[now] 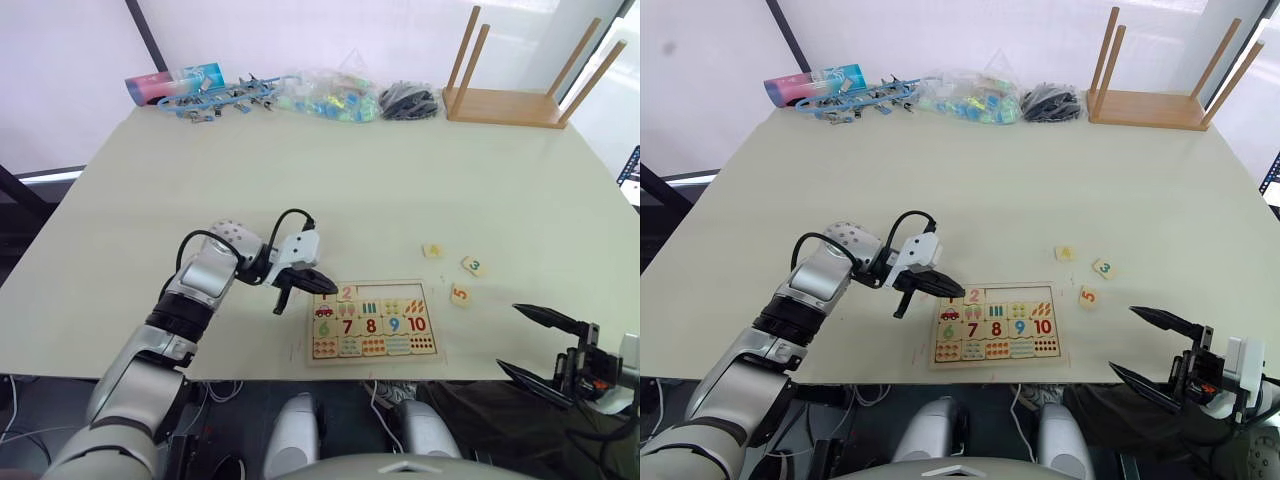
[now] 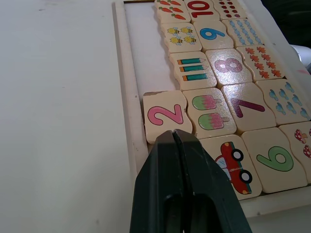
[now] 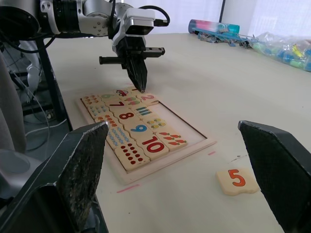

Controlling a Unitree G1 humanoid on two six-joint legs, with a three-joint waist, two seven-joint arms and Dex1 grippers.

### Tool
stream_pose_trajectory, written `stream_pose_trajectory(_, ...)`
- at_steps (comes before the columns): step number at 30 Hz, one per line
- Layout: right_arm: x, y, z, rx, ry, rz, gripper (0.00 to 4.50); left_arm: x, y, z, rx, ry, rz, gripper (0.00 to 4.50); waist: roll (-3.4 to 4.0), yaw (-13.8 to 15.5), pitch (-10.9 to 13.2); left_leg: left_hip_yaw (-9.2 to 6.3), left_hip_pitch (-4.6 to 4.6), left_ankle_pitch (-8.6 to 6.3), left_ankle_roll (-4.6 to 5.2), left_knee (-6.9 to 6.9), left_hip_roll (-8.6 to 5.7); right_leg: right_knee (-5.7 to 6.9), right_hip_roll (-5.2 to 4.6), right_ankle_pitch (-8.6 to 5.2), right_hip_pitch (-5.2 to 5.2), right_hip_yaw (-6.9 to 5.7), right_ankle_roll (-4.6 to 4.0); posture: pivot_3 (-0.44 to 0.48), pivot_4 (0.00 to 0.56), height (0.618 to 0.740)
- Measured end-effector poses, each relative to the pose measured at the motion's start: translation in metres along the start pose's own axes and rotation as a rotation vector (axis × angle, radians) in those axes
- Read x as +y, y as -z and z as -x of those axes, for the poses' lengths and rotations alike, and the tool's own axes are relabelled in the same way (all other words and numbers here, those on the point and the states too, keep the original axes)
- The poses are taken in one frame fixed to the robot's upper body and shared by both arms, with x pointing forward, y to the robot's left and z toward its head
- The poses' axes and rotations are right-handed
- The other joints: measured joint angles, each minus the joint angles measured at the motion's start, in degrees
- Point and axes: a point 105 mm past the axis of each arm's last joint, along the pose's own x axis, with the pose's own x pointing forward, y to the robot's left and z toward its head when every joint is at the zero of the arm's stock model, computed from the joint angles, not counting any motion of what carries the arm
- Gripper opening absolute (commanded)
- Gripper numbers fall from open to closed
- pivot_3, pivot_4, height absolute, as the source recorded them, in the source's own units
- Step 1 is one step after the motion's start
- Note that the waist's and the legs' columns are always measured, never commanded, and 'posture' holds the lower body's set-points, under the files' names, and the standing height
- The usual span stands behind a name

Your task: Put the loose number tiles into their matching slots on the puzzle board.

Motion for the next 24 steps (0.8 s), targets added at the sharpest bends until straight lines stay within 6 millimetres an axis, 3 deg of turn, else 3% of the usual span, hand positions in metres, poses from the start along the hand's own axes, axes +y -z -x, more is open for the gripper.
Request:
stream_pose_trajectory(9,0.002,-0.003,-0.002,-0.001,-0.004,0.008,4.50,-0.005,-0.003,0.001,-0.061,-0.001,0.045,0.02,0.00,0.0,0.0,-0.04,0.00,0.00,0.00,0.00,0.00,0.00,0.00,0.00,-0.01,0.00,0.00,0.000,0.150,0.738)
stream_pose_trajectory(13,0.003,-0.002,-0.001,-0.003,0.010,0.002,4.50,0.000,-0.011,0.021,-0.137,-0.077,0.084,0.02,0.00,0.0,0.0,-0.10,0.01,0.00,0.00,0.00,0.01,0.02,-0.01,0.00,-0.01,0.00,0.00,0.000,0.150,0.738)
stream_pose_trajectory(16,0.003,-0.002,-0.001,-0.004,0.012,0.001,4.50,0.001,-0.012,0.025,-0.151,-0.097,0.098,0.02,0.01,0.0,0.0,-0.10,0.01,0.00,0.00,0.00,0.01,0.02,-0.01,0.00,-0.01,0.00,0.00,0.000,0.150,0.738)
stream_pose_trajectory(24,-0.008,0.008,-0.005,-0.003,0.060,-0.026,4.50,-0.013,0.003,0.057,-0.313,-0.324,0.207,0.02,-0.01,0.0,0.0,-0.17,0.06,0.00,0.00,0.00,0.04,0.04,-0.04,0.00,-0.03,0.01,0.00,0.000,0.150,0.738)
